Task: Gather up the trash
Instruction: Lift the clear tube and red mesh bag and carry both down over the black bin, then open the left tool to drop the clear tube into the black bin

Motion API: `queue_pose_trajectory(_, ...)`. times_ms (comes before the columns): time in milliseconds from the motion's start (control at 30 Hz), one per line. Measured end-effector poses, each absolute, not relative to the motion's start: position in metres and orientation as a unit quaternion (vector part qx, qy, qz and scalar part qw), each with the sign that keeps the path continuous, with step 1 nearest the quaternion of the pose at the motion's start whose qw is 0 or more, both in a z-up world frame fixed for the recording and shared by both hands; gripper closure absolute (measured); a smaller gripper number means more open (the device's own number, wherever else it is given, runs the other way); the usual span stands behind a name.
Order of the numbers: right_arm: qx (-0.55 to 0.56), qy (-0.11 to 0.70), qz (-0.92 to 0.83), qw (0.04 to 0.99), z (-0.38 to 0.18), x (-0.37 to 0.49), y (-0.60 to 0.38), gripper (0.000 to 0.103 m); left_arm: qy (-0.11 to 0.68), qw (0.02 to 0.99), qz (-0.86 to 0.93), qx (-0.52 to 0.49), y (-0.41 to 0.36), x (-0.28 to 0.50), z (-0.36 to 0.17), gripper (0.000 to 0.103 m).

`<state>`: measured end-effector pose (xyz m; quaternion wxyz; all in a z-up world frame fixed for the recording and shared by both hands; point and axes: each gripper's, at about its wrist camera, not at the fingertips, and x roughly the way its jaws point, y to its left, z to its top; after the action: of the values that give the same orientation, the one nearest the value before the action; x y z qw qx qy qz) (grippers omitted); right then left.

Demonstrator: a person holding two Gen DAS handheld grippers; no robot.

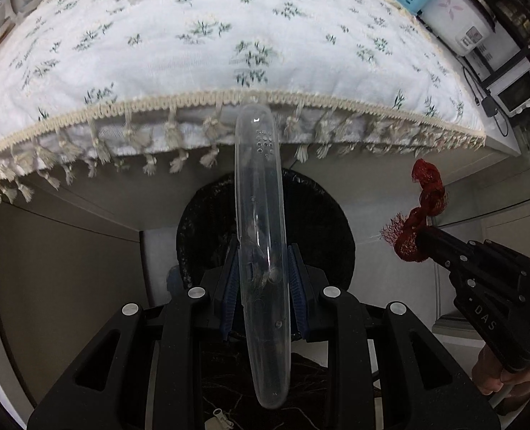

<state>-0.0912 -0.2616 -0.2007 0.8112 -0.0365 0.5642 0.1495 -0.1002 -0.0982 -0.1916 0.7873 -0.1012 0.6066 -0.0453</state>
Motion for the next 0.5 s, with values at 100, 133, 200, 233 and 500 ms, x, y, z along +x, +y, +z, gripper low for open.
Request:
queue_pose_trajectory(100, -0.038, 0.57, 0.15, 0.807, -0.209, -0.09, -0.258, 0.094, 0.613, 0.783, -0.043, -0.096, -0.1, -0.102, -0.201, 0.078)
queue_pose_trajectory(133, -0.04, 0.572, 0.15, 0.806, -0.212, -0.089, -0.257, 0.094, 0.615, 0.782, -0.041, -0.094, -0.101, -0.102, -0.205, 0.078)
queue_pose_trajectory(200, -0.043, 0.575, 0.15, 0.803, -0.216, -0.089, -0.256, 0.094, 0.619, 0.779, -0.04, -0.09, -0.103, -0.102, -0.212, 0.078)
queue_pose_trajectory(233, -0.044, 0.577, 0.149, 0.802, -0.219, -0.088, -0.255, 0.094, 0.622, 0.777, -0.04, -0.088, -0.104, -0.101, -0.215, 0.078)
queue_pose_trajectory(500, -0.047, 0.584, 0.133, 0.8, -0.224, -0.09, -0.264, 0.094, 0.635, 0.767, -0.058, -0.071, -0.125, -0.096, -0.234, 0.078)
